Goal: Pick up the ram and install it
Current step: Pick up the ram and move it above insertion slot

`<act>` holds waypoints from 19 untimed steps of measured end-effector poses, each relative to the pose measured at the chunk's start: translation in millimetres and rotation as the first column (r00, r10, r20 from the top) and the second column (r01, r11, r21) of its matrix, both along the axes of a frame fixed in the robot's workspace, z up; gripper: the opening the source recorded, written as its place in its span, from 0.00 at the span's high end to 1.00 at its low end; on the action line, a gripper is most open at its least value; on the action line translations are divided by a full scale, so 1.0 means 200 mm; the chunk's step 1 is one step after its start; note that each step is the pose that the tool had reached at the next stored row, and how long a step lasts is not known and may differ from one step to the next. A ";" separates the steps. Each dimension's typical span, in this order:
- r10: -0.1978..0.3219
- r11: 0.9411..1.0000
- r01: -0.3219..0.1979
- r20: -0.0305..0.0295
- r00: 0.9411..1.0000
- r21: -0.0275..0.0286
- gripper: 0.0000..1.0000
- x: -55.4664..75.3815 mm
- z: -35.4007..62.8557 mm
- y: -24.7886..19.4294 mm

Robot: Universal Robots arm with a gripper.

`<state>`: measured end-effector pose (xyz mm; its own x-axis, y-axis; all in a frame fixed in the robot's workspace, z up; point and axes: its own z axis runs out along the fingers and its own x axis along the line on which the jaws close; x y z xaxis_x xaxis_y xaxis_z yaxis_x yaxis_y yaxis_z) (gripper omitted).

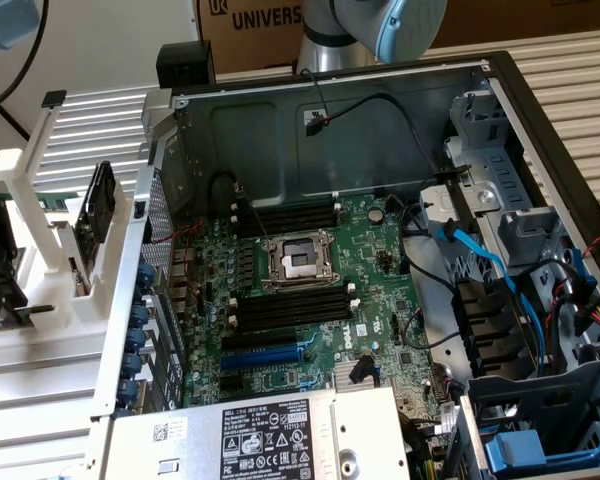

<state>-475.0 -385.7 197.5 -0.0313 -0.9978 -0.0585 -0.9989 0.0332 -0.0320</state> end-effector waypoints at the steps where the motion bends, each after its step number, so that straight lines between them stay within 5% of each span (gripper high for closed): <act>1: 0.000 1.000 0.000 0.000 1.000 0.000 0.69 0.00 0.000 0.000; 19: 0.000 1.000 0.000 0.000 1.000 0.000 0.69 0.00 0.000 -0.002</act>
